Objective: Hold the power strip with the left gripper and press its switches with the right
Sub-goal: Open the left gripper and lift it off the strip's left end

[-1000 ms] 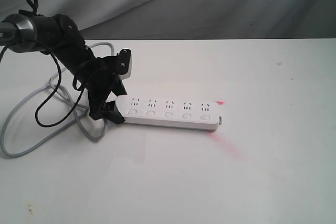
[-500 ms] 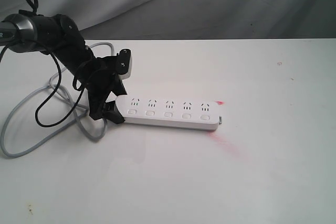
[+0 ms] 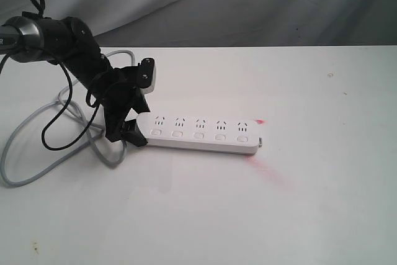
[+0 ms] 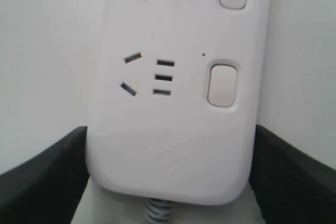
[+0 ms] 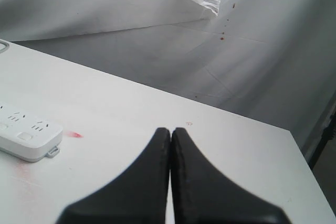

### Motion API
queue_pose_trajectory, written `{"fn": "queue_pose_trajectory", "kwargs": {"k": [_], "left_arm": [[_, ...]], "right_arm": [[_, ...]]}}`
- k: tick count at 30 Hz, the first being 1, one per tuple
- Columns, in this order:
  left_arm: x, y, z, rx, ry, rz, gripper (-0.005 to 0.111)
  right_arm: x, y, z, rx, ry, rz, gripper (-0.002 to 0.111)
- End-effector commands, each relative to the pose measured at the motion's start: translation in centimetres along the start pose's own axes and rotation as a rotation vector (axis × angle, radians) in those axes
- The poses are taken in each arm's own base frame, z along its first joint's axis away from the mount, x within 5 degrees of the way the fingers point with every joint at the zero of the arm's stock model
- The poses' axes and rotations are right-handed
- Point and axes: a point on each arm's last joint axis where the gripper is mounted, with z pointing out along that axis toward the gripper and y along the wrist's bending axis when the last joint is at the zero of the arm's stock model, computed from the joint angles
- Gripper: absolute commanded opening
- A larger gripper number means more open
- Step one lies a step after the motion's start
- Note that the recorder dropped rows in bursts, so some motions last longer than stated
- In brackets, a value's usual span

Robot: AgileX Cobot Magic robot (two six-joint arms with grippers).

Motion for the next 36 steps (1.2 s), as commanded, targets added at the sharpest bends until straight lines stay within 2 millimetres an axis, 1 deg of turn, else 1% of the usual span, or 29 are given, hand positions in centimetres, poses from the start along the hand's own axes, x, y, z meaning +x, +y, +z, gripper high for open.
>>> {"fn": "queue_pose_trajectory", "kwargs": {"k": [1,4,5,6,7,11,12,13,15,21,24,26,30,31,33,34,36], "left_arm": [[0.1,0.2,0.1,-0.022,0.008,0.002,0.069],[0.0,0.0,0.1,0.006,-0.006,-0.018,0.069],[-0.1,-0.2,0.1,0.028,-0.019,-0.051,0.069],[-0.3,-0.7,0.1,0.074,-0.035,-0.122,0.069],[-0.4,-0.8,0.0,0.093,-0.040,-0.130,0.069],[-0.3,-0.4,0.1,0.049,-0.040,-0.137,0.070],[-0.3,-0.3,0.1,0.036,-0.040,-0.137,0.075],[-0.3,-0.2,0.1,0.028,-0.040,-0.149,0.088],[-0.3,-0.2,0.1,0.029,-0.040,-0.166,0.103],[-0.5,-0.8,-0.5,0.081,-0.028,-0.186,0.105],[-0.9,-0.8,-2.1,0.047,-0.006,-0.155,0.105],[-1.5,-0.9,-3.9,0.007,0.004,-0.156,0.105],[-2.8,-1.5,-8.4,-0.099,0.025,-0.139,0.105],[-3.2,-1.9,-10.1,-0.129,0.037,-0.131,0.105],[-3.8,-2.8,-12.2,-0.145,0.040,-0.112,0.105],[-4.3,-3.5,-13.7,-0.151,0.033,-0.106,0.105],[-5.0,-4.5,-15.9,-0.183,0.014,-0.132,0.105]], "right_arm": [[0.1,0.0,0.0,0.010,0.001,-0.002,0.000],[0.1,0.0,0.0,0.010,0.001,-0.002,0.000],[0.1,0.0,0.0,0.010,0.001,-0.002,0.000],[0.1,0.0,0.0,0.010,0.001,-0.002,0.000],[0.1,0.0,0.0,0.010,0.001,-0.002,0.000],[0.1,0.0,0.0,0.010,0.001,-0.002,0.000],[0.1,0.0,0.0,0.010,0.001,-0.002,0.000],[0.1,0.0,0.0,0.010,0.001,-0.002,0.000],[0.1,0.0,0.0,0.010,0.001,-0.002,0.000],[0.1,0.0,0.0,0.010,0.001,-0.002,0.000],[0.1,0.0,0.0,0.010,0.001,-0.002,0.000],[0.1,0.0,0.0,0.010,0.001,-0.002,0.000],[0.1,0.0,0.0,0.010,0.001,-0.002,0.000],[0.1,0.0,0.0,0.010,0.001,-0.002,0.000],[0.1,0.0,0.0,0.010,0.001,-0.002,0.000],[0.1,0.0,0.0,0.010,0.001,-0.002,0.000],[0.1,0.0,0.0,0.010,0.001,-0.002,0.000]]}}
